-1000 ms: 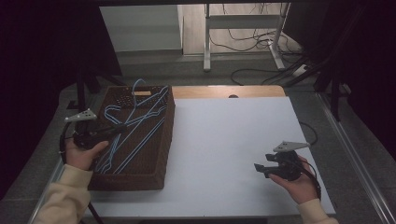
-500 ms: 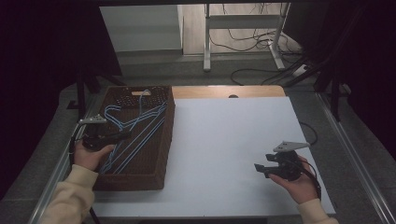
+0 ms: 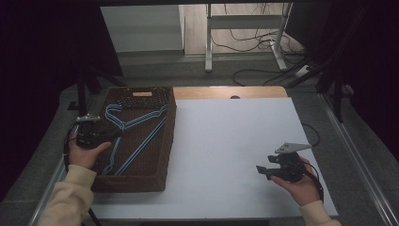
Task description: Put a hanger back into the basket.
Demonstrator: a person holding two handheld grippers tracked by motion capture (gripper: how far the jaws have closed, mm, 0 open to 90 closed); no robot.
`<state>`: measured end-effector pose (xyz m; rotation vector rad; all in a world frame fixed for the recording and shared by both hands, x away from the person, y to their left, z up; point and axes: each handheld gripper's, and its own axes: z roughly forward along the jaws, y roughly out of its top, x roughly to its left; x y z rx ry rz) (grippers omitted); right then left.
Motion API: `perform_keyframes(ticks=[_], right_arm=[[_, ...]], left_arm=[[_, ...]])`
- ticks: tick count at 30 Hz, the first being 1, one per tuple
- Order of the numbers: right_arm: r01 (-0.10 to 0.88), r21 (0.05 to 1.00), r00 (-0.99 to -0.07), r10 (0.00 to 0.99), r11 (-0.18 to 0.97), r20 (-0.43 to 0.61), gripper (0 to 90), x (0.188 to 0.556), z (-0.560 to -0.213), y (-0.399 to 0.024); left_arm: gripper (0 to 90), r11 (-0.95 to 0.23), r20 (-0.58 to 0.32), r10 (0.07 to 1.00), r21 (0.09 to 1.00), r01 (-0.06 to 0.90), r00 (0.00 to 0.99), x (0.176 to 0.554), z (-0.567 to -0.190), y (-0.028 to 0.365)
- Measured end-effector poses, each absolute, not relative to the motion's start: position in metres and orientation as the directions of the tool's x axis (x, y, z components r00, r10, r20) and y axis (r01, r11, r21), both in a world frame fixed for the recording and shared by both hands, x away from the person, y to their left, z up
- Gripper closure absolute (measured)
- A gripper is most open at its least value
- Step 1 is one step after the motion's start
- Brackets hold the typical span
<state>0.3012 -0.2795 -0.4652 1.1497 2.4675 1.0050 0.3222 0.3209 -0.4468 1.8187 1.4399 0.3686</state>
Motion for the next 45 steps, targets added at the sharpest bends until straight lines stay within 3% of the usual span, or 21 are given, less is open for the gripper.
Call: perform_keyframes(ticks=[7, 13, 30, 45], right_arm=[[0.582, 0.674, -0.664, 0.745, 0.455, 0.070, 34.7, 0.302, -0.466, -0.279], [0.578, 0.680, -0.662, 0.747, 0.450, 0.068, 32.7, 0.303, -0.467, -0.280], [0.552, 0.728, -0.658, 0.748, 0.406, 0.082, 26.4, 0.314, -0.466, -0.287], [0.532, 0.755, -0.664, 0.742, 0.383, 0.091, 24.3, 0.322, -0.466, -0.291]], left_arm=[[36.9, -0.129, -0.216, 0.870, 0.768, 0.627, 0.443, 0.306, -0.427, 0.300], [29.5, -0.159, -0.232, 0.817, 0.789, 0.594, 0.528, 0.288, -0.421, 0.283], [22.0, -0.240, -0.217, 0.738, 0.801, 0.549, 0.639, 0.247, -0.429, 0.240], [21.1, -0.239, -0.199, 0.747, 0.810, 0.536, 0.634, 0.244, -0.434, 0.232]])
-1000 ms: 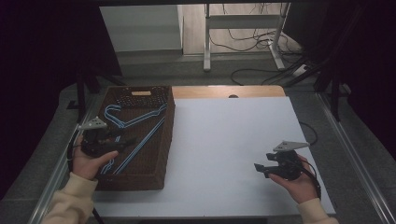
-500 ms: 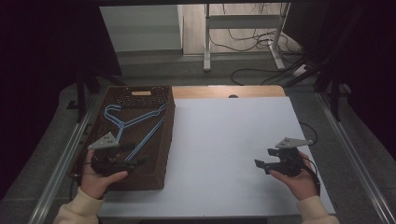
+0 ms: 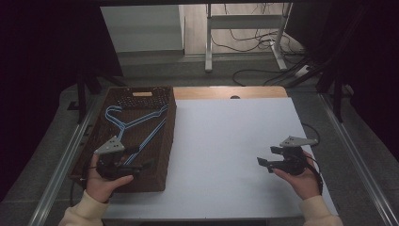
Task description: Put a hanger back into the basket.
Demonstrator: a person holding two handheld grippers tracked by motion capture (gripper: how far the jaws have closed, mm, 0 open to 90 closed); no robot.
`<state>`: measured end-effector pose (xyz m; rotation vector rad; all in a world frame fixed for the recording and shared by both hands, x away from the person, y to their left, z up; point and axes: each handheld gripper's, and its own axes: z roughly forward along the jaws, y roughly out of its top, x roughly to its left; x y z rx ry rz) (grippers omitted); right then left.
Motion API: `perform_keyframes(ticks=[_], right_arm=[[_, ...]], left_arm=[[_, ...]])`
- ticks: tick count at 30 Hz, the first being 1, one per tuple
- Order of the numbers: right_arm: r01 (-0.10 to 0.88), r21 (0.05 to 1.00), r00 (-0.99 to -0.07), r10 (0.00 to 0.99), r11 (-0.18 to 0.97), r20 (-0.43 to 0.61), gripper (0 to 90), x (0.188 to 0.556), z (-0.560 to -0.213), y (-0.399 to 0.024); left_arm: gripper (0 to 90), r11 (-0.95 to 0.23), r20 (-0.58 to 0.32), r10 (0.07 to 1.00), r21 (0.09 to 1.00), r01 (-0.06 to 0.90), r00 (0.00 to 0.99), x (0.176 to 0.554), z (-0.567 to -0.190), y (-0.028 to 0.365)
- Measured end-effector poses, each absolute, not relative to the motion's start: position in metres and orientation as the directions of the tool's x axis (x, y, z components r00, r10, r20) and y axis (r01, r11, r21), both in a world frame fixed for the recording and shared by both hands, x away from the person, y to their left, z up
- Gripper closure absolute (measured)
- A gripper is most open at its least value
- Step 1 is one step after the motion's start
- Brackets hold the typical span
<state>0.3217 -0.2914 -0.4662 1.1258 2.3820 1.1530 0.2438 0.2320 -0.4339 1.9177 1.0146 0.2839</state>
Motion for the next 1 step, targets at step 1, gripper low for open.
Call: perform_keyframes(ticks=[1], right_arm=[[0.529, 0.756, -0.666, 0.741, 0.384, 0.089, 24.3, 0.3222, -0.4663, -0.2919]], left_arm=[[21.0, -0.234, -0.201, 0.750, 0.811, 0.537, 0.630, 0.2434, -0.4338, 0.2318]])
